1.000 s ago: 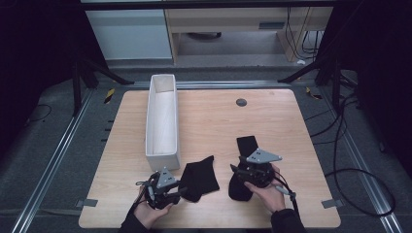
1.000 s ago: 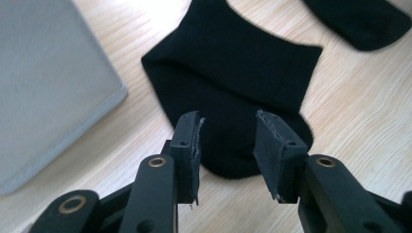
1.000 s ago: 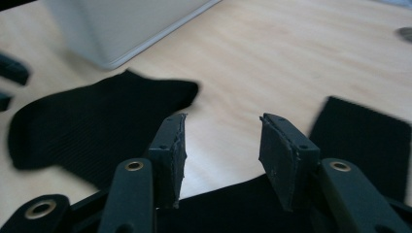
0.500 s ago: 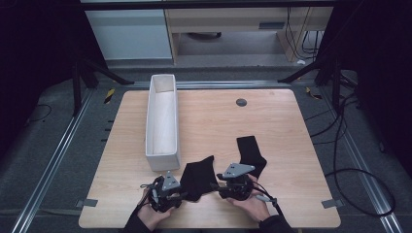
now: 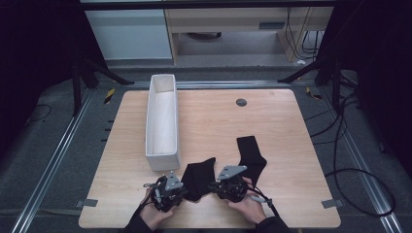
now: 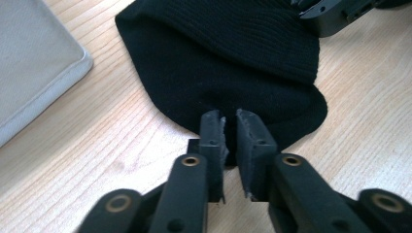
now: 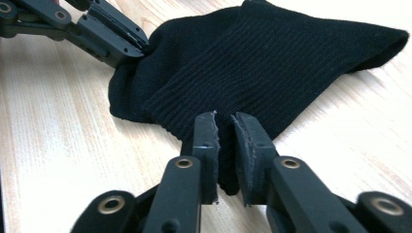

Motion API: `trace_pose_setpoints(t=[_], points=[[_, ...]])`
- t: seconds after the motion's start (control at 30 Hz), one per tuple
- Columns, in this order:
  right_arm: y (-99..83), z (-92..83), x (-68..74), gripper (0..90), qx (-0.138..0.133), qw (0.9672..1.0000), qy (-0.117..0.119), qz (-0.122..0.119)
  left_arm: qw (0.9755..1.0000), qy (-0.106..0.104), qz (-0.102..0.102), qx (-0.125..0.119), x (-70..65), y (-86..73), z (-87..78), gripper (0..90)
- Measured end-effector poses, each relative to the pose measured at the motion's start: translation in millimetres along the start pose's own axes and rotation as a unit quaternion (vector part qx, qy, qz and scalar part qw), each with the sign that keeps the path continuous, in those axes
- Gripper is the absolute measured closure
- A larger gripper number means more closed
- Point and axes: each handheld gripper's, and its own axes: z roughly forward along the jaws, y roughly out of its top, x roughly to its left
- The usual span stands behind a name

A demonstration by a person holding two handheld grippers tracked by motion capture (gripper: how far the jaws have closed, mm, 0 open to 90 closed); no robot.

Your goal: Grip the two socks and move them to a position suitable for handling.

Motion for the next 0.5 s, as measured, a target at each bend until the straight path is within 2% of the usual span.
trace_pose_setpoints(t=[0.1,0.2,0.3,0.37,0.43,0.47,0.5], points=[[2.4,-2.9,1.2,82.5,0.010,0.9999,0.003,0.007,1.0000,0.000,0.002,0.000,-0.6,1.1,0.5,84.7],[3.5,-6.7,-0.5,82.7,0.002,0.9998,0.008,0.016,1.0000,-0.005,-0.003,-0.002,0.5,1.8,1.3,85.3],[5.6,-19.0,-3.2,82.8,-0.031,0.9987,0.022,0.034,0.9998,-0.017,-0.009,-0.006,1.4,4.2,3.3,85.6],[7.3,-28.6,-4.2,82.8,-0.055,0.9974,0.025,0.040,0.9997,-0.022,-0.005,-0.012,-0.6,6.4,4.2,85.9],[9.4,-37.8,-6.0,82.8,-0.086,0.9945,0.030,0.051,0.9995,-0.027,0.003,-0.017,-3.7,9.5,4.5,86.0],[10.6,-43.1,-7.7,82.9,-0.107,0.9917,0.035,0.062,0.9993,-0.031,0.004,-0.019,-5.0,10.6,4.9,86.1],[12.0,-48.8,-10.7,82.9,-0.135,0.9869,0.040,0.079,0.9990,-0.039,0.006,-0.021,-7.2,11.7,6.1,86.1]])
